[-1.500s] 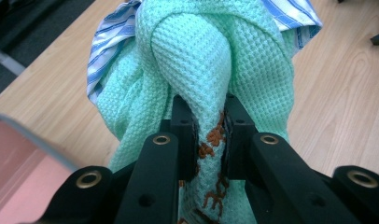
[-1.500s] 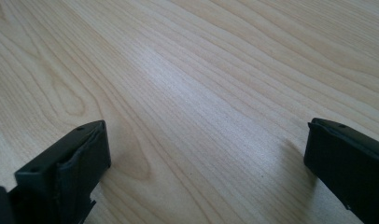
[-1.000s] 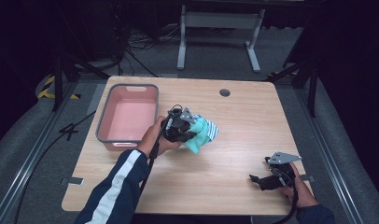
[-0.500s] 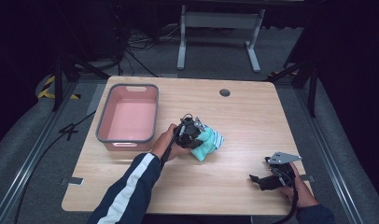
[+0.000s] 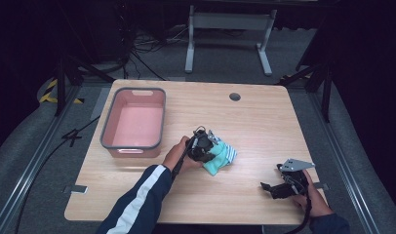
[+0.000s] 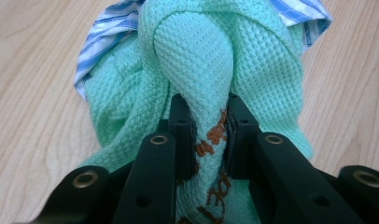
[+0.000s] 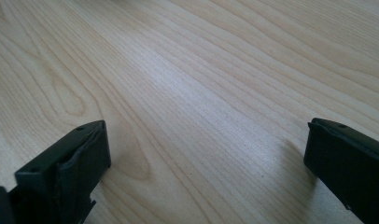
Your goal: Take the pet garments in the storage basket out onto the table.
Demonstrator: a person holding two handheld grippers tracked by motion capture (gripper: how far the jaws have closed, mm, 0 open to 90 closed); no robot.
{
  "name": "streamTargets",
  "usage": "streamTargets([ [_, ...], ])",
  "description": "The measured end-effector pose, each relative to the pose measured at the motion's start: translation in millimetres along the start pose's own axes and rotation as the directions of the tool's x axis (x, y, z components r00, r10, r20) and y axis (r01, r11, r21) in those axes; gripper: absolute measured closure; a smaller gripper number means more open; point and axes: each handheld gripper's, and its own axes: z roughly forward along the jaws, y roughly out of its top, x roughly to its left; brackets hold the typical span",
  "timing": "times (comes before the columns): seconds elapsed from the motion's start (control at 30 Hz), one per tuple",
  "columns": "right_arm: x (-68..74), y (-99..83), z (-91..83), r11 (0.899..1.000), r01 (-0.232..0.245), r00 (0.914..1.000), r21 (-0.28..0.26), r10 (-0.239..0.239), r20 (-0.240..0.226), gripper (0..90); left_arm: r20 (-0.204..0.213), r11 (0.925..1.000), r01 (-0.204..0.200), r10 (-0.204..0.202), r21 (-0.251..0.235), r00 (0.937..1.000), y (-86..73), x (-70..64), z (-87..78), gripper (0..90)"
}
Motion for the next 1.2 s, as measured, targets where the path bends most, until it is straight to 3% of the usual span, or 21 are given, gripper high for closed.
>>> streamTargets([
  [0.13,0.0,0.0,0.0,1.0,0.0,1.0,0.0,0.0,0.0,0.6,0.008,0.9999,0.013,-0.013,0.011,0.9999,-1.5,-1.4,5.2,75.2],
  [0.2,0.0,0.0,0.0,1.0,0.0,1.0,0.0,0.0,0.0,0.5,0.022,0.9995,0.029,-0.029,-0.007,0.9993,-3.4,-0.2,7.6,74.4],
  [0.43,0.0,0.0,0.0,1.0,0.0,1.0,0.0,0.0,0.0,0.5,0.023,0.9997,0.023,-0.023,-0.005,0.9995,-3.6,-0.3,7.2,73.5],
  [0.57,0.0,0.0,0.0,1.0,0.0,1.0,0.0,0.0,0.0,0.5,0.009,1.0,0.003,-0.003,0.0,1.0,-2.1,-3.8,5.4,66.2],
  [0.8,0.1,0.0,0.0,1.0,-0.001,1.0,0.0,0.001,0.001,0.6,-0.008,0.9999,0.009,-0.009,-0.012,0.9999,-0.3,-7.3,-2.4,54.6],
  [0.9,0.1,0.0,0.0,1.0,-0.001,1.0,0.0,0.001,0.001,0.5,-0.045,0.9999,-0.009,0.008,-0.007,0.999,1.6,-9.3,-7.4,45.4],
  [1.2,0.1,-0.1,-0.1,1.0,-0.001,1.0,0.0,0.001,0.001,0.5,-0.077,0.9995,-0.015,0.013,-0.028,0.997,4.4,-14.2,-21.7,34.9],
])
